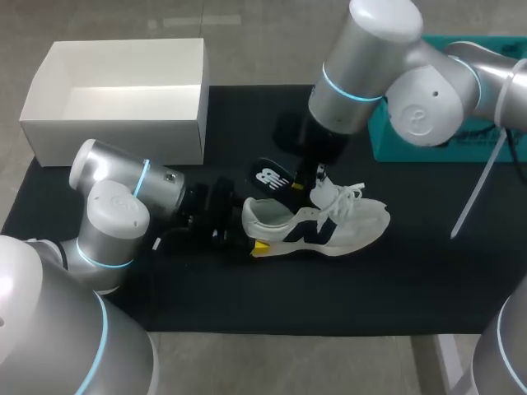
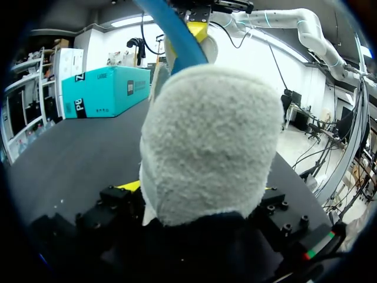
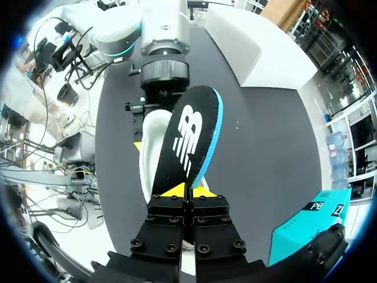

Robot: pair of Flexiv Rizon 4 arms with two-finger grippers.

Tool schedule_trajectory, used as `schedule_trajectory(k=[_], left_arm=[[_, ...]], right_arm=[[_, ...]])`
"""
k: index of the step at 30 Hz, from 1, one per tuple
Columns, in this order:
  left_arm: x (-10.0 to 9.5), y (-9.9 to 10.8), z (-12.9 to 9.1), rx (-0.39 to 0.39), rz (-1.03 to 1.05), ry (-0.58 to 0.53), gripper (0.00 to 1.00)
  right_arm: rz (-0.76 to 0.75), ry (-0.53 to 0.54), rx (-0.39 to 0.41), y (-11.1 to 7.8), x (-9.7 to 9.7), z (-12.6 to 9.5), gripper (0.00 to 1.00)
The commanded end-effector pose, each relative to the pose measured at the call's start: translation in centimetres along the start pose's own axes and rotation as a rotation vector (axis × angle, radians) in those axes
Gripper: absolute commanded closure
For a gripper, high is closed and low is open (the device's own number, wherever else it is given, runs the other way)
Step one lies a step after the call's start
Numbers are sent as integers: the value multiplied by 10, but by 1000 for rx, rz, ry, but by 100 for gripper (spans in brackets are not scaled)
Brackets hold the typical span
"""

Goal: Take the shoe out of the shoebox, open the shoe tongue, remove and reinsert the insole, then place the shoe into the shoebox

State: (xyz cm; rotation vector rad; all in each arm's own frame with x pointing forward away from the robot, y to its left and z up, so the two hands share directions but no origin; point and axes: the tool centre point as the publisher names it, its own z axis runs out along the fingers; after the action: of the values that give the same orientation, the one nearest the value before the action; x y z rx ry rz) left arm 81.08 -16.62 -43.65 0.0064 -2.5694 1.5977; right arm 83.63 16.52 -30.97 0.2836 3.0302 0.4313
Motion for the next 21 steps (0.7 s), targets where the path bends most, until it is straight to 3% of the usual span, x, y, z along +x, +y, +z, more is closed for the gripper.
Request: schedule_trajectory(k=[1, 14, 21], left_arm=[[-1, 3, 2, -5, 0, 1, 100], [-1, 3, 2, -5, 0, 1, 100], [-1, 3, 2, -5, 0, 1, 100]], right_arm=[[-19, -7, -36, 10, 0, -4, 100], [-88, -39, -216, 52, 4, -78, 100], [-72, -55, -319, 66, 3, -111, 100]])
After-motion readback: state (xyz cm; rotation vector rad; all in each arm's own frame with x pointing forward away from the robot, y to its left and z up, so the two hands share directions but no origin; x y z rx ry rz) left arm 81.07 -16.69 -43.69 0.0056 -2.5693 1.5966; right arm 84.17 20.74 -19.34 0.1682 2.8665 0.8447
